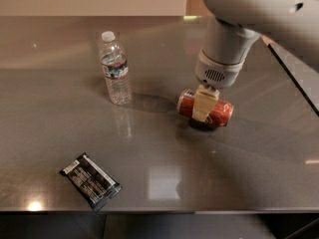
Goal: Pick coke can
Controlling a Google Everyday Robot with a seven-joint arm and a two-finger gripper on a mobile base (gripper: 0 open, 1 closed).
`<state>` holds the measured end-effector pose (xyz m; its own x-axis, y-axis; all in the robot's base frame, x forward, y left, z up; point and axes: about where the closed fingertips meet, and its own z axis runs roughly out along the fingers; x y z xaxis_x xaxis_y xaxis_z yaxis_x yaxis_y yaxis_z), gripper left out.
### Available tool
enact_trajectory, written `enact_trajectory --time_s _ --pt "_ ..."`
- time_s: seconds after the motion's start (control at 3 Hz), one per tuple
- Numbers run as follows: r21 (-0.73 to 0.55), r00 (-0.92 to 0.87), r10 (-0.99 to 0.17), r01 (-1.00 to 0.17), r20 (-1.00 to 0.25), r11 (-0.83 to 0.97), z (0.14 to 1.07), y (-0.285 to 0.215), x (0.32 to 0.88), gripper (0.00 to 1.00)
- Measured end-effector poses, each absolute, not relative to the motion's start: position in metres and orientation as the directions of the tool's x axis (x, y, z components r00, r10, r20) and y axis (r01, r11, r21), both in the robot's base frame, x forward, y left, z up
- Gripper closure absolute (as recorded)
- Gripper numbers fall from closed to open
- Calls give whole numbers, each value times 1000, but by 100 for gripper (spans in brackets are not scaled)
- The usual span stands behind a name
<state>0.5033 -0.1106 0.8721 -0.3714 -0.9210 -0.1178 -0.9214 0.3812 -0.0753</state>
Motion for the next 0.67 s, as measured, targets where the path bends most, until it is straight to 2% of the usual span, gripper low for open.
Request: enact_trajectory --time_s 0.33,0.67 --pt "-48 -334 -925 -936 -180 348 911 -109 509 100" --pt "-56 -268 -930 -955 -250 290 960 -104 512 100"
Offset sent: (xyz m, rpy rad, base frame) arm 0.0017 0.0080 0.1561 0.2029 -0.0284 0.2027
